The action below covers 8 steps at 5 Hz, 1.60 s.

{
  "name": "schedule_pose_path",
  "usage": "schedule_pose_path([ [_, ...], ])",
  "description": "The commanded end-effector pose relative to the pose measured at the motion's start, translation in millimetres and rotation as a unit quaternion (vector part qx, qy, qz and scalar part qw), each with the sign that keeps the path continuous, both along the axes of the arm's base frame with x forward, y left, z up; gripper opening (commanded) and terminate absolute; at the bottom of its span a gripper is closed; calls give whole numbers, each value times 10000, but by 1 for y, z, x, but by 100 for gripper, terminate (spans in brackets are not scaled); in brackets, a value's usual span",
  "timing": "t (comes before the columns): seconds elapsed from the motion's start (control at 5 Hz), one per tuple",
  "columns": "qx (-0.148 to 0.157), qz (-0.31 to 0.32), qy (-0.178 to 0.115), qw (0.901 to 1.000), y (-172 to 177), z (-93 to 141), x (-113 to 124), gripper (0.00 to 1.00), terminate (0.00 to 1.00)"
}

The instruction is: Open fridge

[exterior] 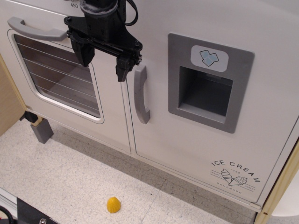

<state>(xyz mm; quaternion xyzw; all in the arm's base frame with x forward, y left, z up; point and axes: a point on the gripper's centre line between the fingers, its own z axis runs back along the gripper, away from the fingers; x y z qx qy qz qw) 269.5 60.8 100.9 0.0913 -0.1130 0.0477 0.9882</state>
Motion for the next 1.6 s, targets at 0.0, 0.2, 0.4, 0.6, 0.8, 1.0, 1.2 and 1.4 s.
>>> schedule_pose_path([
  [0.0,0,0,0,10000,0,0,0,100,0],
  [0.2,-242,-207,-179,9993,5,-12,15,100,0],
  [0.4,-375,-346,-600,9969,0,-17,28,100,0],
  [0.6,-531,-450,-988,9927,-7,-22,34,100,0],
  [0.8,-572,-428,-1126,9911,-11,-27,40,100,0],
  [1.0,-581,-502,-1177,9901,-15,-34,42,100,0],
  [1.2,-456,-542,-1301,9890,-17,-42,44,100,0],
  [1.4,-348,-662,-1237,9895,-17,-49,44,100,0],
])
